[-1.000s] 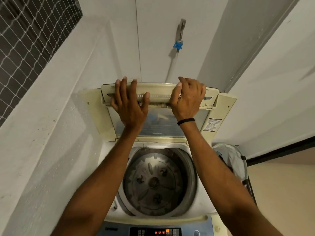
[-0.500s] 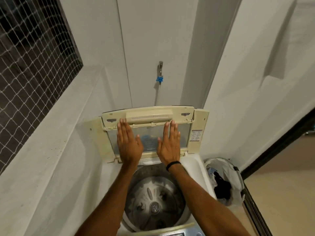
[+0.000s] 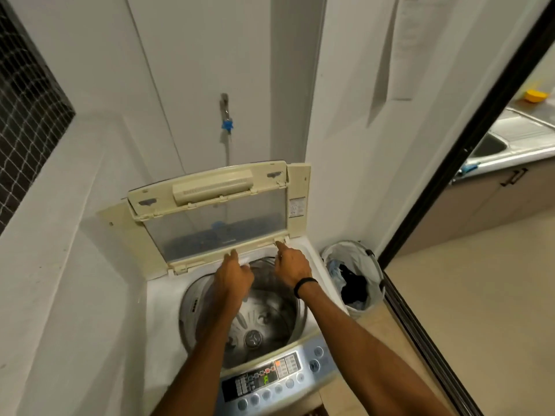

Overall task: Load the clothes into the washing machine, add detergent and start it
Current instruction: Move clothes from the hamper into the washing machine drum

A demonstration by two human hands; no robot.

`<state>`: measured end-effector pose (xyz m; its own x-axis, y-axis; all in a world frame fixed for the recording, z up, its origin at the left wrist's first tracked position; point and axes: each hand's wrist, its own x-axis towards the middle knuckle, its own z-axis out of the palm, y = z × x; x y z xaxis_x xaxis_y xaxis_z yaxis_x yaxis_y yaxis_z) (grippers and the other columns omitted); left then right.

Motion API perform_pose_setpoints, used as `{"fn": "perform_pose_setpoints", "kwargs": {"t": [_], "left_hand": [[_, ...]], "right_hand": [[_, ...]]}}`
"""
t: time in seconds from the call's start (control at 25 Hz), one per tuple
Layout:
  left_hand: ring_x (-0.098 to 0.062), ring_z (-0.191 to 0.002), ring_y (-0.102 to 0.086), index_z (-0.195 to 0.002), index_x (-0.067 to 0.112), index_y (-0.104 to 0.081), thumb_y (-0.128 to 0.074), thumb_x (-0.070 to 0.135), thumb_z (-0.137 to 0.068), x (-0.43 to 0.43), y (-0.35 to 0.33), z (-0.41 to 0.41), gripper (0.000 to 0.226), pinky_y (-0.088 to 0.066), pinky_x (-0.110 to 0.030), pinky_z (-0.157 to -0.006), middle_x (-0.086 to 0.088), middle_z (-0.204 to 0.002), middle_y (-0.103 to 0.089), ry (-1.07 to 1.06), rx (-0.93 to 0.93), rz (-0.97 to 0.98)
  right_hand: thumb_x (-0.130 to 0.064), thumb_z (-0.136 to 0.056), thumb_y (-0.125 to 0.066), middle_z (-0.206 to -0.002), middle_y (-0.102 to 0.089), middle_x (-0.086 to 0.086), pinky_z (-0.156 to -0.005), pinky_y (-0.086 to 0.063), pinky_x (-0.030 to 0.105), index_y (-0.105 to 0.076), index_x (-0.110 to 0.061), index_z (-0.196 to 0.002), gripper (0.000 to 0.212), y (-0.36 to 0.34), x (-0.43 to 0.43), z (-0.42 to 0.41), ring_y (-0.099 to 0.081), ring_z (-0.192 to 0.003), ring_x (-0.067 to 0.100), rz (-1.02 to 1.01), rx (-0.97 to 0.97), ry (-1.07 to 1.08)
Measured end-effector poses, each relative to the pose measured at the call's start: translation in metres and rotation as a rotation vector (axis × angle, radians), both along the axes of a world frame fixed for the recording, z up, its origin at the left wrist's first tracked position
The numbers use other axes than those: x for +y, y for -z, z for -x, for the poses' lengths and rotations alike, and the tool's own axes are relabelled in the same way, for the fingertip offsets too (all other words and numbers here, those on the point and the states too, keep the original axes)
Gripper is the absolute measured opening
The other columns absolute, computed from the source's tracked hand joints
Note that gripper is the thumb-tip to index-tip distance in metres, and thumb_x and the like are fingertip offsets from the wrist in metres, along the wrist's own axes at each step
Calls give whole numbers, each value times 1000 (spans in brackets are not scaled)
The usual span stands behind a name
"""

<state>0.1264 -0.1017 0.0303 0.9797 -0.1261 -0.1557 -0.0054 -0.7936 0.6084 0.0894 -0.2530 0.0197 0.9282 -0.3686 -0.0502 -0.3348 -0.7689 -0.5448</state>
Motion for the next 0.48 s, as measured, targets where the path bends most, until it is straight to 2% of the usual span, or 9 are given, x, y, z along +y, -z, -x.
{"fn": "perform_pose_setpoints", "kwargs": {"t": [0.12, 0.24, 0.32, 0.4, 0.48], "left_hand": [[-32, -127, -55, -132, 11, -59, -54, 29, -91, -33, 25, 73, 46, -40, -35, -105, -14, -135, -61, 112, 125, 46], [-30, -117, -62, -122, 14, -68, -56, 21, -92, -68, 40, 138, 33, -45, -30, -92, -9, -123, -69, 204, 185, 54], [-26, -115, -64, -121, 15, -68, -57, 19, -93, -98, 49, 167, 31, -46, -26, -90, -5, -122, -70, 213, 243, 100], [-24, -113, -65, -118, 18, -69, -57, 21, -92, -131, 60, 184, 30, -51, -30, -95, -3, -118, -71, 211, 253, 107], [-25, -109, -67, -115, 22, -69, -56, 23, -91, -173, 70, 192, 28, -53, -36, -93, -2, -114, -73, 204, 254, 89]], "right_hand": [[-20, -96, -46, -105, -73, 16, -80, -52, 38, -56, -14, -134, 39, 26, -23, 65, -67, -96, 35, -58, -98, 256], [-21, -98, -45, -96, -72, 12, -66, -49, 33, -62, -14, -114, 25, 58, -50, 134, -67, -86, 32, -150, -156, 445], [-20, -97, -44, -84, -68, 12, -60, -40, 30, -62, -15, -98, 19, 83, -76, 171, -64, -78, 33, -229, -68, 525], [-22, -96, -43, -77, -64, 12, -58, -38, 32, -57, -17, -80, 21, 110, -105, 200, -61, -73, 34, -292, 27, 576], [-22, -97, -43, -86, -67, 13, -61, -42, 33, -60, -13, -85, 23, 134, -143, 219, -62, -79, 34, -346, 173, 544]]}}
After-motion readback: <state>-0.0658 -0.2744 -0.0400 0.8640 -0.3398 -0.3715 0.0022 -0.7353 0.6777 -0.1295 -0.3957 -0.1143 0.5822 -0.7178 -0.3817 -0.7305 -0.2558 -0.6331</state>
